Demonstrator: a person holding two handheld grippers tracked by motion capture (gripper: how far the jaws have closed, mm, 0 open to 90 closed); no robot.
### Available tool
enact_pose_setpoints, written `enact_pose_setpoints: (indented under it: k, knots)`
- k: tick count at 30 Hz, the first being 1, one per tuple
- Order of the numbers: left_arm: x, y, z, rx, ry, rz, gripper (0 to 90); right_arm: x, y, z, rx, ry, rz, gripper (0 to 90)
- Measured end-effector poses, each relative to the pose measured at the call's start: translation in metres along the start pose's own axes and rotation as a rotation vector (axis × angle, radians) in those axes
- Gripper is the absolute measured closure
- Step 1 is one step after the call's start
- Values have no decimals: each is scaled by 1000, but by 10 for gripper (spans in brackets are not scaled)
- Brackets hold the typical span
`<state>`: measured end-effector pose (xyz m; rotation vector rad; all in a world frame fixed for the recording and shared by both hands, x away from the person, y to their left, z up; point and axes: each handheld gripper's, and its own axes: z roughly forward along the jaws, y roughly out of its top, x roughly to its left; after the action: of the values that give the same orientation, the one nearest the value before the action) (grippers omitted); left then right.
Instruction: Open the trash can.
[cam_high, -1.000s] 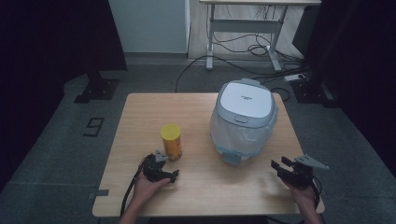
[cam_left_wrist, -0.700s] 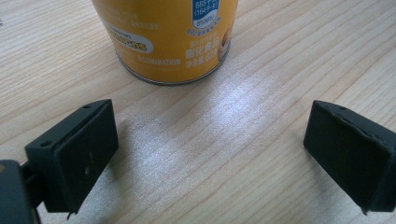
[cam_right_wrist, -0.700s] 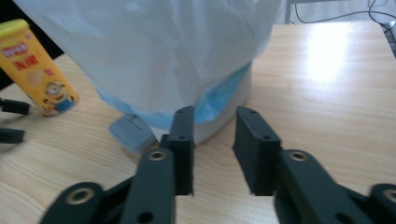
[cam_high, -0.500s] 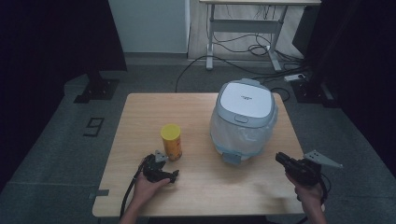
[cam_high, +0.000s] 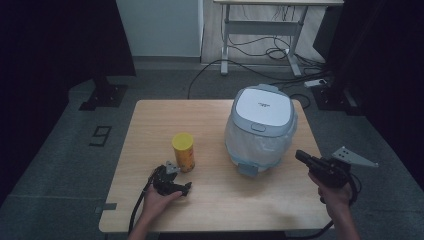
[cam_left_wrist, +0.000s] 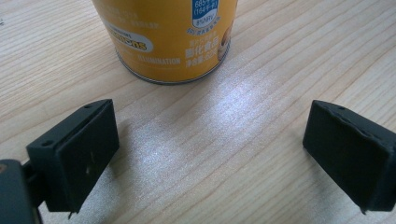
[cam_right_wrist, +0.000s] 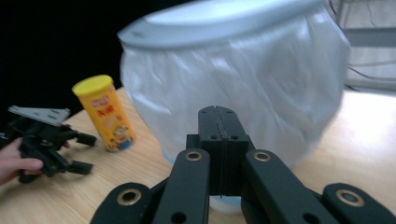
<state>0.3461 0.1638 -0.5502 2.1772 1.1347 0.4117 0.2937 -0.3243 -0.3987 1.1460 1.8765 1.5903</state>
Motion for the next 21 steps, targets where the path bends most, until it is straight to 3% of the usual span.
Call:
enact_pose_setpoints:
  k: [12, 21]
  knots:
    - [0, 0, 0, 1, 0, 0, 33, 12, 33, 13, -18, 113, -64, 893]
    - [0, 0, 0, 0, 0, 0, 33, 16, 59, 32, -21, 161, -48, 893]
